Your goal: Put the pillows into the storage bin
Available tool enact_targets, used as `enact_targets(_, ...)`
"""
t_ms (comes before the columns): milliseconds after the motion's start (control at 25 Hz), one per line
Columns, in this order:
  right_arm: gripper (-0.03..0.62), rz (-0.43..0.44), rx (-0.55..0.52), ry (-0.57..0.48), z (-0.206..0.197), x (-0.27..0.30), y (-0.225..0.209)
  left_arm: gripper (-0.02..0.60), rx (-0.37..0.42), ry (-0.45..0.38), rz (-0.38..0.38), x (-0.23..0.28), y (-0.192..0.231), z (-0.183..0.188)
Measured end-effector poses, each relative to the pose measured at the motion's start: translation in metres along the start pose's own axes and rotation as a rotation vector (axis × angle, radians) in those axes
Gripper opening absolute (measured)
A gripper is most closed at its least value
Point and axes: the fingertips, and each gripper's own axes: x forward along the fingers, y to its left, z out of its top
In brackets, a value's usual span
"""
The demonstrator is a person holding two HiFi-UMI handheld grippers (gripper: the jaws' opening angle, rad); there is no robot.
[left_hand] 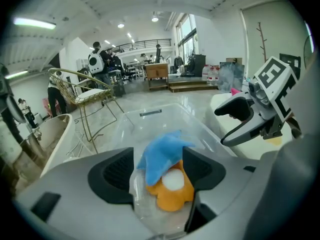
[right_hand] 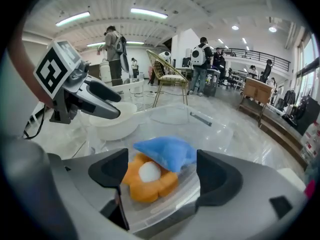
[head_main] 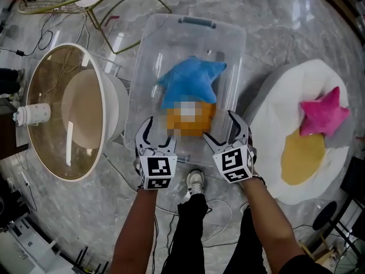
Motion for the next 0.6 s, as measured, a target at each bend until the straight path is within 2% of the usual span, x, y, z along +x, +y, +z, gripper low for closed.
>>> enact_targets(160,0.436,-0.01,0.023,-0.033,0.001,-0.02,-0.009,0.299,0.011,-0.011,-0.016,0.0,-0.025,0.011)
enact_targets(320,0.419,-0.031,0.102,-0.068,-0.004,-0.041,-0.032,0.299,0.033,-0.038,-0.038,0.0,-0.052,0.029)
enact_targets(600,0.426,-0.129,0.173,-0.07,-0.033,-0.092,-0.087,0.299,0.11,-0.056,-0.108,0.004,-0.112,0.063)
